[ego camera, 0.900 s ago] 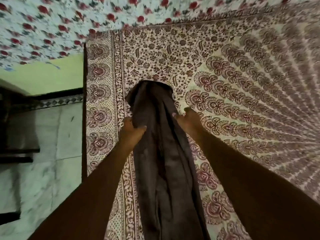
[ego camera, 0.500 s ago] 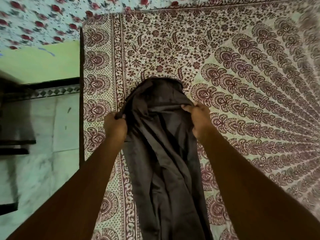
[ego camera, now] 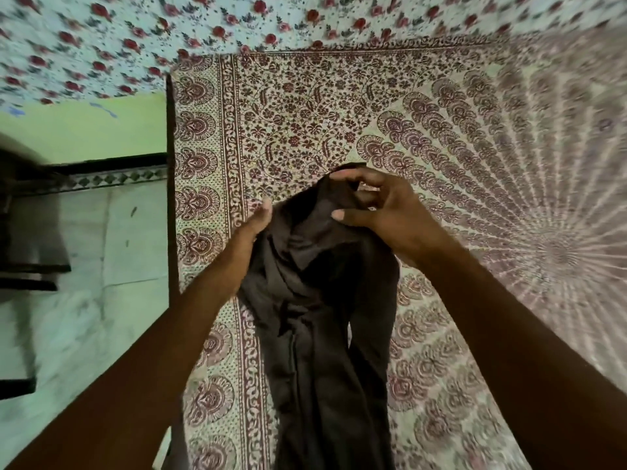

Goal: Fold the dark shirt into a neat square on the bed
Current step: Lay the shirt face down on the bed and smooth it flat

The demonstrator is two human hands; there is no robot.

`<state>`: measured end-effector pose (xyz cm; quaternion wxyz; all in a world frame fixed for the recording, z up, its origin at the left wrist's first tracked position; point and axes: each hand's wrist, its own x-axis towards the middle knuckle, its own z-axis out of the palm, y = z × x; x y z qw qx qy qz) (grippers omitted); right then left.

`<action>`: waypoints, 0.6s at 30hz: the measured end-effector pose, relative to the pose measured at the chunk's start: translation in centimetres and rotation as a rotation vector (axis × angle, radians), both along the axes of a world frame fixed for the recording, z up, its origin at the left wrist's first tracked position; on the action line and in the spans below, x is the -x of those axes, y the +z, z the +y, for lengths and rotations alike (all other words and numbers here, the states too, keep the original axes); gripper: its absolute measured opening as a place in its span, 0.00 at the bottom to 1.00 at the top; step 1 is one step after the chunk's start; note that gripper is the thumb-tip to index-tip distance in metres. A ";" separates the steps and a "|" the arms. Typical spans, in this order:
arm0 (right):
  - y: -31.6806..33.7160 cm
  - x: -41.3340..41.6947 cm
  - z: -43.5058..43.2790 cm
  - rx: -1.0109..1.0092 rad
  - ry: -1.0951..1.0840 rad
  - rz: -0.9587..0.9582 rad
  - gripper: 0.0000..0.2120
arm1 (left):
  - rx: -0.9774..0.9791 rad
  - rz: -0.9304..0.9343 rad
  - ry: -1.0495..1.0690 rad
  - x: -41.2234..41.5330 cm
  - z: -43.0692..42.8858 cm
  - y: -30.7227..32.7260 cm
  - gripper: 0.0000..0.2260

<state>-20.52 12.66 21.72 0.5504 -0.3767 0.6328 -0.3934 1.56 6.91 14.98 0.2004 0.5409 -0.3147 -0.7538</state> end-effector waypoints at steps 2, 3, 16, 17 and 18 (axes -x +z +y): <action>4.1 -1.5 2.9 0.058 0.030 0.046 0.25 | -0.012 0.048 -0.114 0.4 2.3 2.6 0.18; 5.8 -1.8 4.1 0.075 0.027 0.068 0.25 | 0.047 -0.007 -0.167 0.3 3.3 3.1 0.20; 23.3 10.3 16.1 -0.036 0.052 0.927 0.16 | 1.071 -0.656 -0.038 -1.8 7.8 23.3 0.19; 24.7 11.0 17.1 -0.044 0.176 0.914 0.17 | 1.135 -0.679 -0.045 -1.7 8.2 25.0 0.20; 25.6 11.4 17.8 -0.076 0.337 0.896 0.16 | 1.174 -0.711 -0.037 -1.8 8.4 26.4 0.20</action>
